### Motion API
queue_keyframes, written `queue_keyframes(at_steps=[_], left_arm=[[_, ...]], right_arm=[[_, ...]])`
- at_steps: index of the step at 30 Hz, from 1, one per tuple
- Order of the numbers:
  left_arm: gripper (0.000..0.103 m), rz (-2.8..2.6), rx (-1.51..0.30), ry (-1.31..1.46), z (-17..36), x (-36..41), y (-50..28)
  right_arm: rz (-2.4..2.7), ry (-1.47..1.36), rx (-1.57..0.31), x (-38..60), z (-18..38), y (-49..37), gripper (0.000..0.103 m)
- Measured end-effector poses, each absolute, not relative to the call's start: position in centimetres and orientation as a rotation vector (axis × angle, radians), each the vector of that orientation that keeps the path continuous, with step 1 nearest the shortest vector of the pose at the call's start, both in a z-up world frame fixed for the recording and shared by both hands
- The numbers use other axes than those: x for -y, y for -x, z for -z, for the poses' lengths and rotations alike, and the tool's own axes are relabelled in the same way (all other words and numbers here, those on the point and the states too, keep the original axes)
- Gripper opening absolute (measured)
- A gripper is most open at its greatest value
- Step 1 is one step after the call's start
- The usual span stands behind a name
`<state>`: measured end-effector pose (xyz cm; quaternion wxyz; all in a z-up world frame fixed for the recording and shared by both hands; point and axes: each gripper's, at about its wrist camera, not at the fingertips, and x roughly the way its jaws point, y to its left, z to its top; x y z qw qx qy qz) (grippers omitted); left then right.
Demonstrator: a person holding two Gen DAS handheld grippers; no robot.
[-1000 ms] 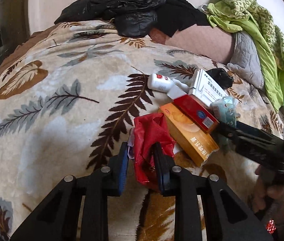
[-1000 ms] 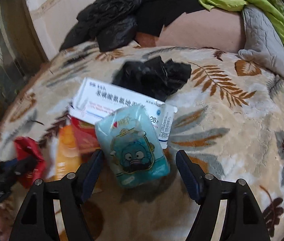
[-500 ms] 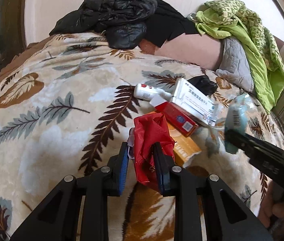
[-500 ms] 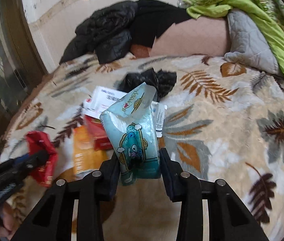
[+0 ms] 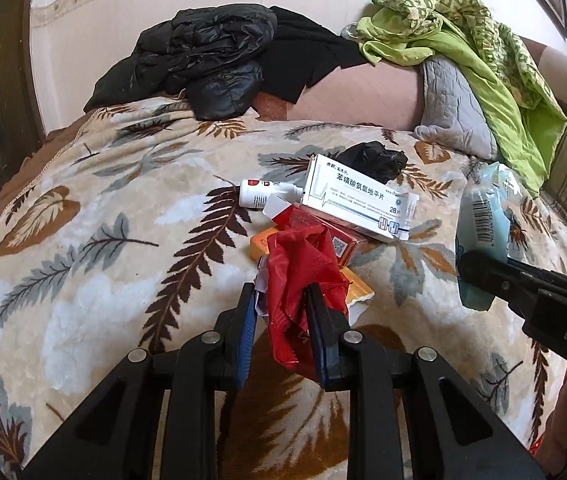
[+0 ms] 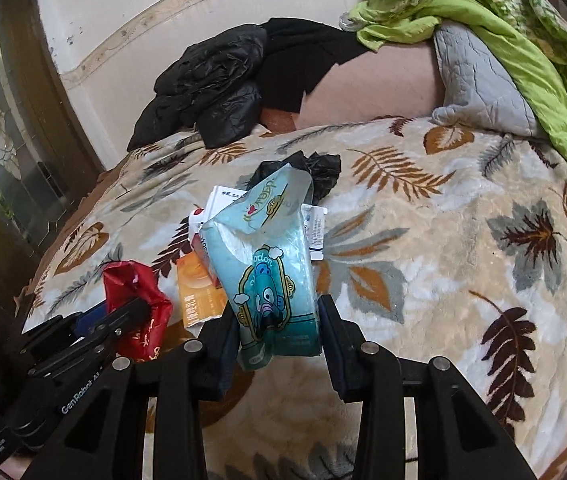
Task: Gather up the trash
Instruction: 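Grasp the teal wet-wipe pack with the right tool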
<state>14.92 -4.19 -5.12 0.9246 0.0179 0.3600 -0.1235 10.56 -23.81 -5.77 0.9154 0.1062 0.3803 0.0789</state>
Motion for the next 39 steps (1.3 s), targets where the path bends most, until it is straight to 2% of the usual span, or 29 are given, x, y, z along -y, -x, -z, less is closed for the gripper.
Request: queue_keyframes(at_steps=[15,39], left_arm=[[0.023,0.22,-0.709,-0.041,4.8,3.8,-14.6],[0.023,-0.046,-0.645,0.015,3.5,-1.1,-15.1]], right_arm=[[-0.182,-0.204,-0.773,23.0,5.6,-10.6,0.04],[-0.211,-0.172,-0.761,21.7,5.6,-10.5,0.04]])
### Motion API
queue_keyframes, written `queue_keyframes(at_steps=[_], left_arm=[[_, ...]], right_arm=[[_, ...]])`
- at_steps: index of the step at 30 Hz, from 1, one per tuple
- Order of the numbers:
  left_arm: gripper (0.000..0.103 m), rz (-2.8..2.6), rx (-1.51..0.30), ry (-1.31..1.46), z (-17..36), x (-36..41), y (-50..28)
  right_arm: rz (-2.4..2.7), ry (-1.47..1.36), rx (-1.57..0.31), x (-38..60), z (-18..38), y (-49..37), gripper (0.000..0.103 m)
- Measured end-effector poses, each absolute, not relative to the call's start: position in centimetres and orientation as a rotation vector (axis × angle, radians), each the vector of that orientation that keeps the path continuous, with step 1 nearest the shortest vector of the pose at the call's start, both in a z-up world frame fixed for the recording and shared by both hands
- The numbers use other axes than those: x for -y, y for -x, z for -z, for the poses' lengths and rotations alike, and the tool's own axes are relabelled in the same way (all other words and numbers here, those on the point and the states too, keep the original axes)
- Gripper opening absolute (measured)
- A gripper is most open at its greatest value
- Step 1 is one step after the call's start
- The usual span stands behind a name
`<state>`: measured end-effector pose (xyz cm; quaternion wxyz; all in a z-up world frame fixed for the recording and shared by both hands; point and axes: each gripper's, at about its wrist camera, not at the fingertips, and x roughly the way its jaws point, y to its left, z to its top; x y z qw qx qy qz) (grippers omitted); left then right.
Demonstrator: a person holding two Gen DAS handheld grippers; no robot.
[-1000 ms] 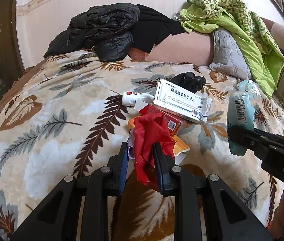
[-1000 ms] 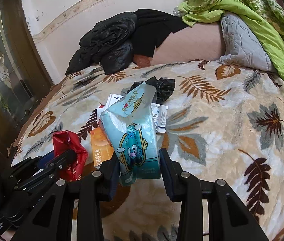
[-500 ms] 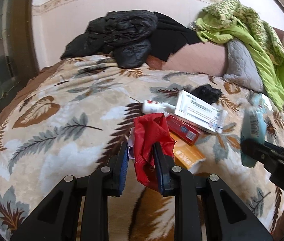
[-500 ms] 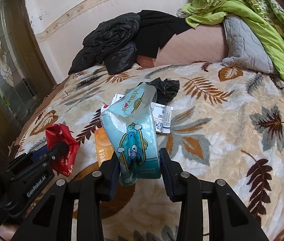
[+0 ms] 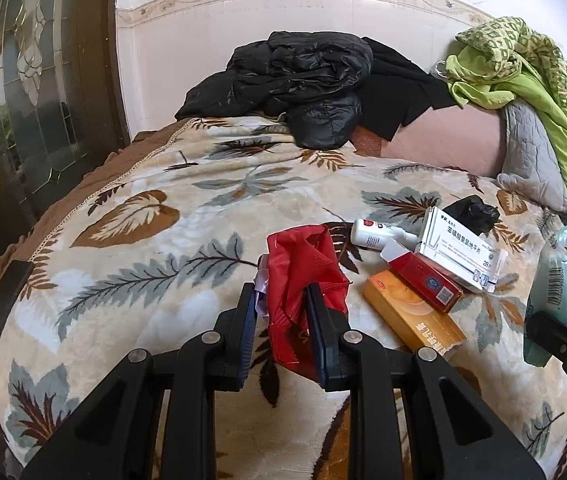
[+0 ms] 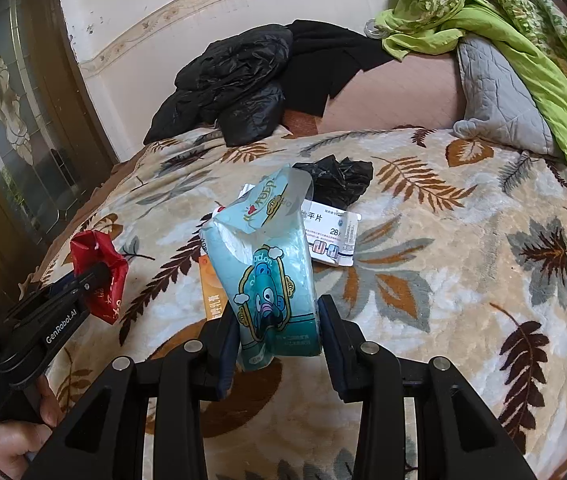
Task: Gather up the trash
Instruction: 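Grasp the teal wet-wipe pack with the right tool, then carry both packs to the red basket and open the right tool over it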
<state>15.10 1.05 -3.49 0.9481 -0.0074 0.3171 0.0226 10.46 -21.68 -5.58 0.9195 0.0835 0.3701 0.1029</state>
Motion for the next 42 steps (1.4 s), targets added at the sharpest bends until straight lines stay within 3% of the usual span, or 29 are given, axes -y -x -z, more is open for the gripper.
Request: queue_keyframes(at_steps=[33,42], left_arm=[[0.023,0.037,-0.635,0.004,2.9,1.4,-14.2],[0.023,0.341,-0.615,-0.032,2.2,7.3,-11.1]], right_arm=[[-0.187,-0.203,-0.746,22.9,4.8,-9.8,0.04],[-0.136,-0.371,-0.715,28.7,2.9,-3.7,0.04]])
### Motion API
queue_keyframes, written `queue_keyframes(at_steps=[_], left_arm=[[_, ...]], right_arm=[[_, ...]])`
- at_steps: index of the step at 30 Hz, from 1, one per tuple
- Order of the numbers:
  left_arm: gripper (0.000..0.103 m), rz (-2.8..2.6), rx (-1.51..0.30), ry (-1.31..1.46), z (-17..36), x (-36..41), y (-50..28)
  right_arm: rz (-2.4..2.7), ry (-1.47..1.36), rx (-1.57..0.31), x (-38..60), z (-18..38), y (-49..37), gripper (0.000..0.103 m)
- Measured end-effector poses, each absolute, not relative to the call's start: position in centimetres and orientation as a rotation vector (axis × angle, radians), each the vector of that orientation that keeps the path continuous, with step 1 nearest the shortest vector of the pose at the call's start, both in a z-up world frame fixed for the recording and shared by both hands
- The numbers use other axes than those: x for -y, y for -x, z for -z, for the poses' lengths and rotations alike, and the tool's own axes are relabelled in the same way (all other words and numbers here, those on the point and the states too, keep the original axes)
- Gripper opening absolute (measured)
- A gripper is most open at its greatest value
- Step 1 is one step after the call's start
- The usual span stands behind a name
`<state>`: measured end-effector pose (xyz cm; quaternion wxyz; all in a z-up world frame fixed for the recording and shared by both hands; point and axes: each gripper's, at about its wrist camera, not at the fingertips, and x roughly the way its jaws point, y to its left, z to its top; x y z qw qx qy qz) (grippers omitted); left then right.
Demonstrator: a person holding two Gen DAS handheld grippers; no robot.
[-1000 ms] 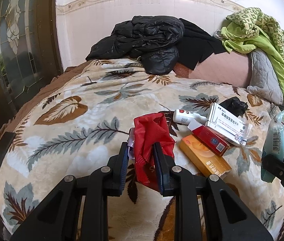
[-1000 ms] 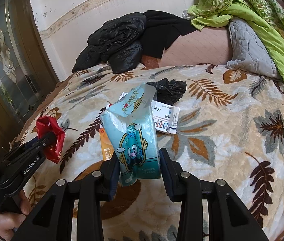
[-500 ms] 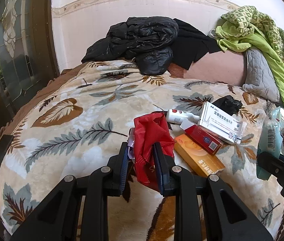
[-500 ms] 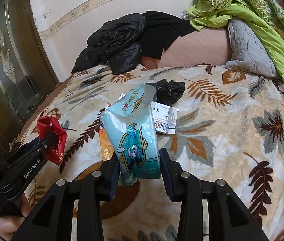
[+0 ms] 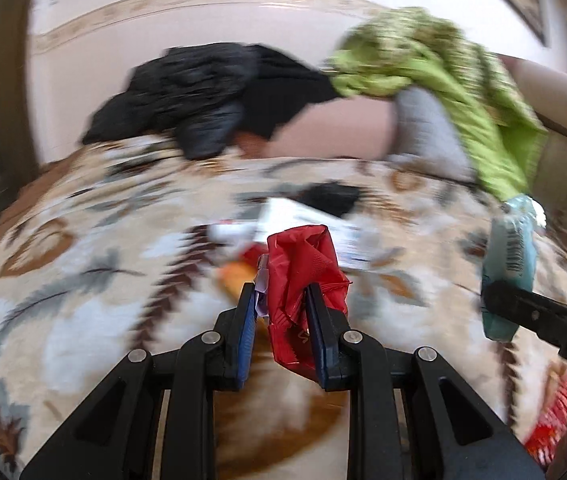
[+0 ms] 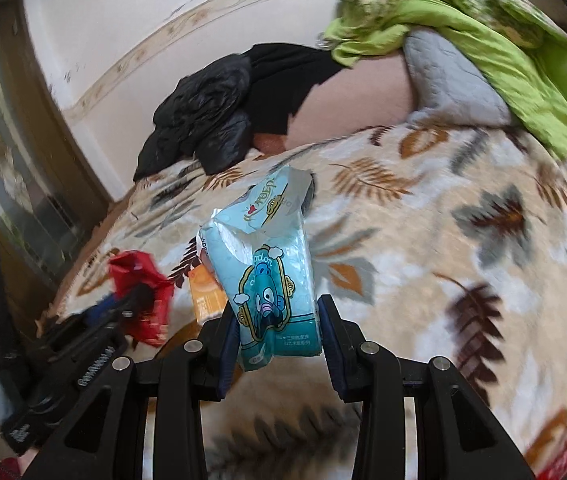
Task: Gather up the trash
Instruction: 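Carry both packs to the red basket and open the right tool over it, then open the left tool to drop the red tissue pack while the right tool returns to the bed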
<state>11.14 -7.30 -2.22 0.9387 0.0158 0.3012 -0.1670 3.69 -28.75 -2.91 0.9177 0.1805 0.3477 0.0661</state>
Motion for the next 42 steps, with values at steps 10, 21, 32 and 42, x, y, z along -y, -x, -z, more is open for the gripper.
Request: queue_keyframes(at_steps=[10,21,32,42], left_arm=[[0.023,0.924,-0.669,-0.121,0.5,19.4,-1.2],[0.024,1.256,-0.837,-0.253,0.5,33.2,8.6],[0.048,1.176,-0.927,-0.247,0.9,34.8,6.8],[0.051,1.014,-0.899,-0.166,-0.7,26.7,2.9]], right_arm=[[0.138,-0.449,-0.708,41.9,0.9,11.7,0.04],[0.368,-0.601,-0.709,51.4,2.5,22.7,0.048],[0.375,-0.608,-0.747,53.8,3.0,23.2,0.056],[0.145,-0.562,-0.762,47.6,1.9,17.1,0.056]])
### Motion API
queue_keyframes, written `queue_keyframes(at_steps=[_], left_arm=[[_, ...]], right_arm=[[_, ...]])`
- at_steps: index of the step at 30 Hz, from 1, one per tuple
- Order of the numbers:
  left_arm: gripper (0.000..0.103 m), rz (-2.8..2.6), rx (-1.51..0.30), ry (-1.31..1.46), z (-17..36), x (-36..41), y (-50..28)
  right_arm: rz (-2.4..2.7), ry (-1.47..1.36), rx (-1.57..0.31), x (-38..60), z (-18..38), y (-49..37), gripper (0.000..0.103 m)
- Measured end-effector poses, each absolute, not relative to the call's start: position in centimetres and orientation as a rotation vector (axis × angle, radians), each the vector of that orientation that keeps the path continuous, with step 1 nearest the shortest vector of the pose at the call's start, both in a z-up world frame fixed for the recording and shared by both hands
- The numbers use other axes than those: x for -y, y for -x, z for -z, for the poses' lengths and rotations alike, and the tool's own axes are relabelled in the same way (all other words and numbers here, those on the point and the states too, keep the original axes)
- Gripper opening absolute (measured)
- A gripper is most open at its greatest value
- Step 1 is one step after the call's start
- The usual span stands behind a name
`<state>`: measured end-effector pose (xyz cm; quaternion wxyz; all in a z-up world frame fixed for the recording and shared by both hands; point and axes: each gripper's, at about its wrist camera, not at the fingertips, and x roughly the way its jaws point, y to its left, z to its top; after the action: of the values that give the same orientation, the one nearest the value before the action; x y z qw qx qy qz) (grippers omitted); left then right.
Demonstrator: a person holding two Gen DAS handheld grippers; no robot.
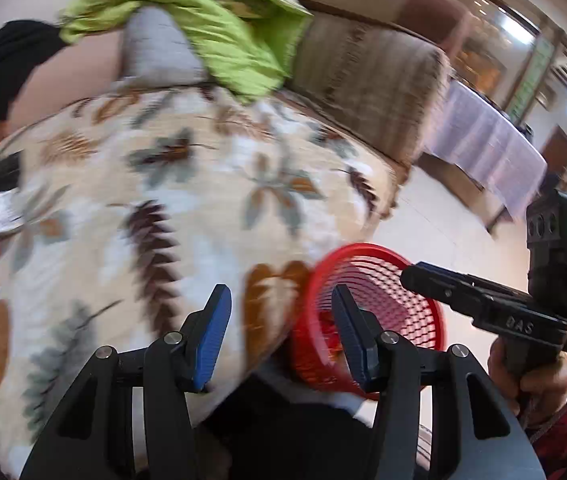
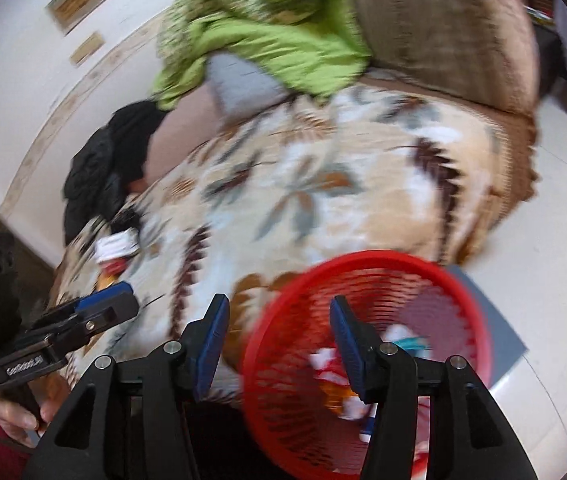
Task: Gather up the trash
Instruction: 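Open the left tool to drop the red tissue pack while the right tool returns to the bed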
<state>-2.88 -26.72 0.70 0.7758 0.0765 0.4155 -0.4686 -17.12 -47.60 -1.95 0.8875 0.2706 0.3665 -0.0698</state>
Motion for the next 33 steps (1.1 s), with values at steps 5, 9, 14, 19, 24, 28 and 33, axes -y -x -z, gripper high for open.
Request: queue_keyframes(at_steps=[5,9,14,19,24,28,33], left_arm=[[0.051,0.894,-0.898,-0.069,-1.1,20.3,0.4],[0.051,0.784,-0.901,0.001,-1.1,14.3,-1.3],[0.054,0.63,-0.901,0.092,-0.6,6.7,-3.5],[0.056,0.498,-0.941,0.239,0.9,0.8,-6.7],[0.056,0.378,-0.949,0.31,2.5,-1.8,-9.7],[0.056,0.336,-0.955,0.322,4.0,-1.5,-12.2],[0.056,0.333,-0.976,0.355,5.7,-1.0,-15.2]], right_arm=[[0.007,-0.472,-0.78,41.9,0.6,13.6,0.056],[-0.068,-0.404,-0.794,37.7,-0.5,10.9,0.056],[-0.174,-0.378,-0.835,32.7,-0.8,6.8,0.056],[-0.231,-0.346,-0.872,28.9,0.1,1.1,0.056],[-0.259,-0.329,-0.883,27.7,1.9,-6.4,0.056],[-0.235,-0.335,-0.911,27.9,4.1,-12.6,0.056],[-0.218,-0.364,-0.912,28.2,7.1,-19.4,0.053]])
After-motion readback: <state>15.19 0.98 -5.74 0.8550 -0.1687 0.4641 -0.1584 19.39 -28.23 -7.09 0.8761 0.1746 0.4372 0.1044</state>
